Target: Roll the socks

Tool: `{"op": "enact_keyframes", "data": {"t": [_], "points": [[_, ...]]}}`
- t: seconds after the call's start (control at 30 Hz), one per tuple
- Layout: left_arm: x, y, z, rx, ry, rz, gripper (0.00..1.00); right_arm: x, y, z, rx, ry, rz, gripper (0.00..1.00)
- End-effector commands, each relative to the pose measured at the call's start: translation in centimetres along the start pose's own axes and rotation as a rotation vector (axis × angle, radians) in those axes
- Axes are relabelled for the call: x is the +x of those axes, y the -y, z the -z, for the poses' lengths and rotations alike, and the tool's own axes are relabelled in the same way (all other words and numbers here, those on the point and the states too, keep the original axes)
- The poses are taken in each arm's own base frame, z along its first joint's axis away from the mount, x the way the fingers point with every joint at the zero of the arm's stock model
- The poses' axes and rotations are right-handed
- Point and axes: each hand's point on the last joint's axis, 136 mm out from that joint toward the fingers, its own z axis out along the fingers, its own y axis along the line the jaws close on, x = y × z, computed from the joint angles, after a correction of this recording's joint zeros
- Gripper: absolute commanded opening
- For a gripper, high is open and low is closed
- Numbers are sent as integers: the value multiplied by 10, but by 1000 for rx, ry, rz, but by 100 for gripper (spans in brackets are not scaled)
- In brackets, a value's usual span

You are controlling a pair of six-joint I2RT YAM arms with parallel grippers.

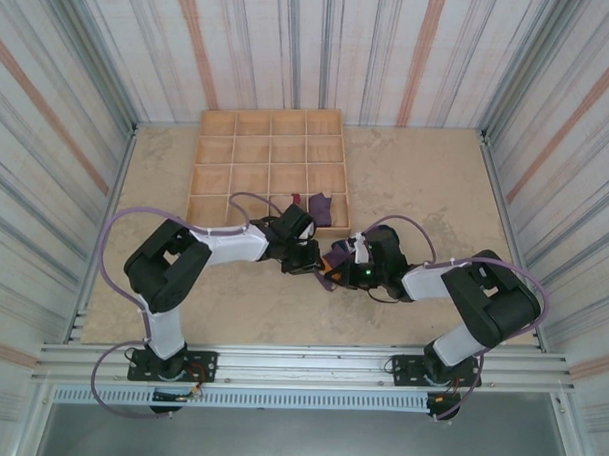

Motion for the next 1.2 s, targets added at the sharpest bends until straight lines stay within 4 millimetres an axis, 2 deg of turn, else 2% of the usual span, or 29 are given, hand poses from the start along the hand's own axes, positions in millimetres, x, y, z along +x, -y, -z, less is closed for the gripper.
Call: {"op": "enact_keyframes", "data": {"t": [0.0,0.03,0.2,0.3,0.4,0.6,0.8,1.0,1.07,1.17], "points": [[3,-14,-2,-67,-23,18,11,1,0,6,60,-10,14,19],[3,-16,1,-72,-27,22,8,0,-4,9,88,-7,52,28],[0,-18,18,-74,-60,43,1,7,-27,25,278,21,318,54],[1,-18,29,-78,-105,54,1,9,-40,32,396,62,499,63],[2,-16,37,-65,-141,61,1,12,-49,33,531,98,696,66],[5,-14,44,-42,-183,67,1,24,-60,8,731,137,1016,66],[10,-16,43,-42,-211,61,1,24,-44,-16,914,165,1155,66],[14,-18,45,-41,-221,49,0,18,-31,-23,1046,200,1196,59],[15,-18,44,-39,-225,42,0,21,-26,-25,1045,186,1185,52],[16,-19,44,-32,-227,29,2,24,-17,-26,1017,157,1136,29]]}}
